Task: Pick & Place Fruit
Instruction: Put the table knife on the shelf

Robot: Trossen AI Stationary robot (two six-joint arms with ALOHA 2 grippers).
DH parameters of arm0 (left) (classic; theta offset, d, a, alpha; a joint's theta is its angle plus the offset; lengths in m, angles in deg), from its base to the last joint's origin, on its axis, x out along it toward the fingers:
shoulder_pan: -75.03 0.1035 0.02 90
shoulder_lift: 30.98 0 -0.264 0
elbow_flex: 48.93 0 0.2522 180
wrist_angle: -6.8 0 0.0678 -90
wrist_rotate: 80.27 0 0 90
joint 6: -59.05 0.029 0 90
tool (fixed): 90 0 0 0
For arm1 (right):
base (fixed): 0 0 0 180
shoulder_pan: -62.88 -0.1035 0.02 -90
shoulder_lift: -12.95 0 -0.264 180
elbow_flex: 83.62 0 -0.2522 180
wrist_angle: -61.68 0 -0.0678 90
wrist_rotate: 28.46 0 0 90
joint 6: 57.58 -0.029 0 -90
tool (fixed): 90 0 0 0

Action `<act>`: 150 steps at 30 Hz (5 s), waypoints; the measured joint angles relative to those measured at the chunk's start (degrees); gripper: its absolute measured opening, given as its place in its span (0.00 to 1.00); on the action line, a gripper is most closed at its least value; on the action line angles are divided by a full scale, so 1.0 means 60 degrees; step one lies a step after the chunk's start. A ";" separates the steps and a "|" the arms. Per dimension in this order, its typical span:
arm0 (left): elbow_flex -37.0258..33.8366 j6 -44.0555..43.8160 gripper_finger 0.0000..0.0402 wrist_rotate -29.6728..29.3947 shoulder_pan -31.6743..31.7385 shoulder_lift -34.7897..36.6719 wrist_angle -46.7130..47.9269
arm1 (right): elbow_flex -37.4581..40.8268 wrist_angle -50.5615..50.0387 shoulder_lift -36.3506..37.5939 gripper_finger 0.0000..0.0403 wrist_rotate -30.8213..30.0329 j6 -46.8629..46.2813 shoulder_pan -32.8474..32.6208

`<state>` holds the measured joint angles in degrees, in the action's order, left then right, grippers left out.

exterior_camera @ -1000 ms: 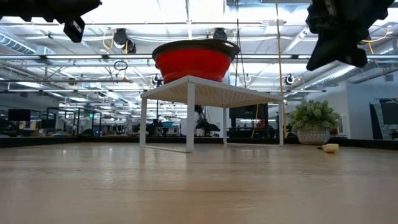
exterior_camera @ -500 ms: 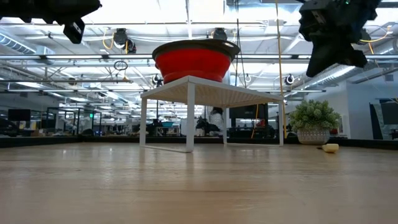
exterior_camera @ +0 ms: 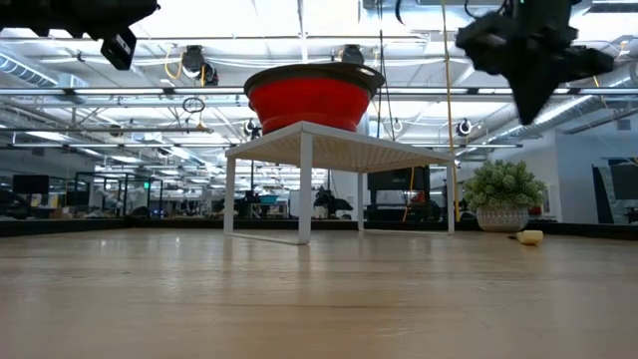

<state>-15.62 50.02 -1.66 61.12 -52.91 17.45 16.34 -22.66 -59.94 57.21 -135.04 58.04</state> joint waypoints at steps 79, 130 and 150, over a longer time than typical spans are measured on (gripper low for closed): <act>0.0000 -0.0016 0.05 0.1069 0.0000 0.0000 -0.0018 | 0.4911 0.6072 -0.0548 0.40 -0.0708 -0.4475 0.1000; 0.0004 0.0409 0.05 0.1058 0.0000 0.0000 -0.0155 | 0.3589 0.2715 0.1391 0.14 -0.0097 -0.4872 -0.0328; 0.0004 0.0658 0.05 0.1055 0.0000 0.0000 -0.0149 | 0.0199 0.0617 0.1441 0.14 -0.1322 -0.3312 -0.1089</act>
<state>-15.60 53.97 4.67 61.12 -52.91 16.55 17.53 -18.95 -51.29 49.28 -154.91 51.50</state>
